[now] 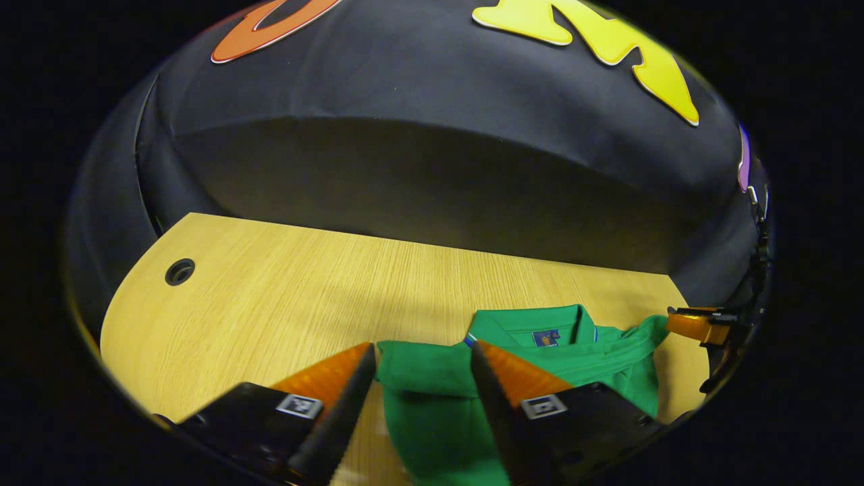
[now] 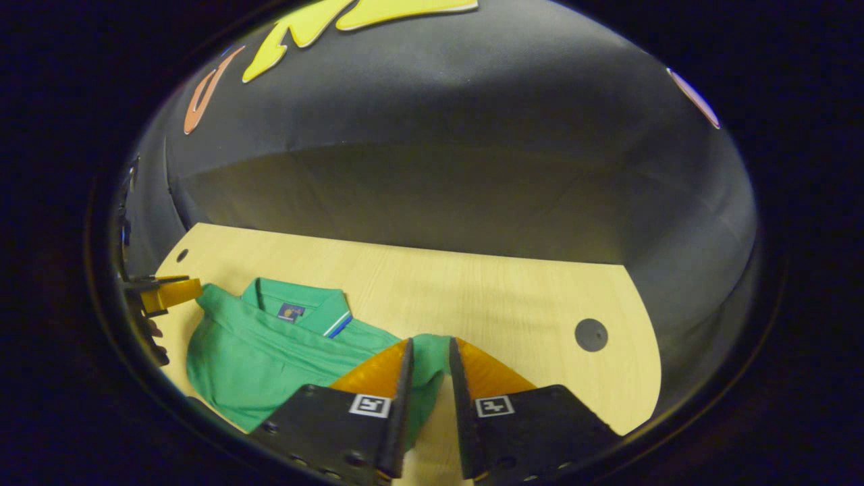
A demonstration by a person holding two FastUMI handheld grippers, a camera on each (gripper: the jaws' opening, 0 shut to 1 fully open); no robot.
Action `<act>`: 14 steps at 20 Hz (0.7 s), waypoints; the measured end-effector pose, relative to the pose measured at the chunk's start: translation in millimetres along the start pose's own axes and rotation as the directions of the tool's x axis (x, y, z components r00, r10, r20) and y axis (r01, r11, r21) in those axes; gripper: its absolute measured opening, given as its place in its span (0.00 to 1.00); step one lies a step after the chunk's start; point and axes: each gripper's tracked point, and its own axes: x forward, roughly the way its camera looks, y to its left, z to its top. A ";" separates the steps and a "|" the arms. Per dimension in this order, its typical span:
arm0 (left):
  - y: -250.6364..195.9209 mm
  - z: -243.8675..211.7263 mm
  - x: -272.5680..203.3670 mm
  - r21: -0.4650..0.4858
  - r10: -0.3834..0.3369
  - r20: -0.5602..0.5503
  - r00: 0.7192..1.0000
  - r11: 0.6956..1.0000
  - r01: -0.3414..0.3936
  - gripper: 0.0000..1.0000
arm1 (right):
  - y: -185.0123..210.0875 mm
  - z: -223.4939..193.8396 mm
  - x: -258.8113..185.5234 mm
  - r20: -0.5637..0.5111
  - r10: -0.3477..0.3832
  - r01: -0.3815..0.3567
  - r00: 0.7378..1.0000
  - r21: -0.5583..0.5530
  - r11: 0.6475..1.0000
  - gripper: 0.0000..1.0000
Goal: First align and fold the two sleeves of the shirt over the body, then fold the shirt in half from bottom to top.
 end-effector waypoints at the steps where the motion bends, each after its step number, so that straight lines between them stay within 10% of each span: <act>1: 4.0 1.5 -6.0 0.002 0.014 0.014 1.000 1.000 -0.014 1.00 | 2.3 1.1 -7.6 0.005 0.010 -0.010 1.000 0.015 1.000 0.48; 4: 10.8 17.2 -29.4 0.006 0.046 0.054 0.997 0.999 -0.047 1.00 | 3.8 8.5 -37.1 0.054 -0.001 -0.002 0.999 0.048 0.999 0.97; 14: -25.8 104.3 -203.7 0.089 0.025 0.319 0.947 0.994 -0.056 1.00 | 31.4 56.3 -224.4 0.358 -0.040 0.036 0.933 0.019 0.999 0.96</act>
